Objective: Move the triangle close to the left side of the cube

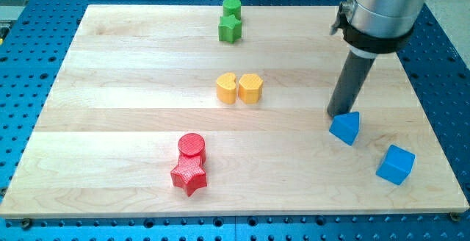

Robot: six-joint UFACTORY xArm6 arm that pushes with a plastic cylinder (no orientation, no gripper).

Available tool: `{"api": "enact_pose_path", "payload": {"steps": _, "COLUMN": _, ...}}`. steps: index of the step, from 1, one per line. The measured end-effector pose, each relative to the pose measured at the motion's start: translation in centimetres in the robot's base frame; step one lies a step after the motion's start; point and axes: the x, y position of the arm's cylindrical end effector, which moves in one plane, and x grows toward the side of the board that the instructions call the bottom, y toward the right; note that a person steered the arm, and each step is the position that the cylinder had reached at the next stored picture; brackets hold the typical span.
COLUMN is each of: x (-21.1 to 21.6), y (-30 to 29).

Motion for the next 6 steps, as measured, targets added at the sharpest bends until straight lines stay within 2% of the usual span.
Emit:
{"api": "enact_pose_path", "payload": {"steps": 1, "x": 5.0, "y": -2.7}}
{"api": "enact_pose_path", "payload": {"steps": 2, "x": 8.3, "y": -1.8}}
{"api": "enact_pose_path", "payload": {"steps": 3, "x": 9.6, "y": -7.0}}
{"api": "enact_pose_path", "payload": {"steps": 4, "x": 10.2, "y": -2.9}}
{"api": "enact_pose_path", "payload": {"steps": 6, "x": 7.0, "y": -2.3}}
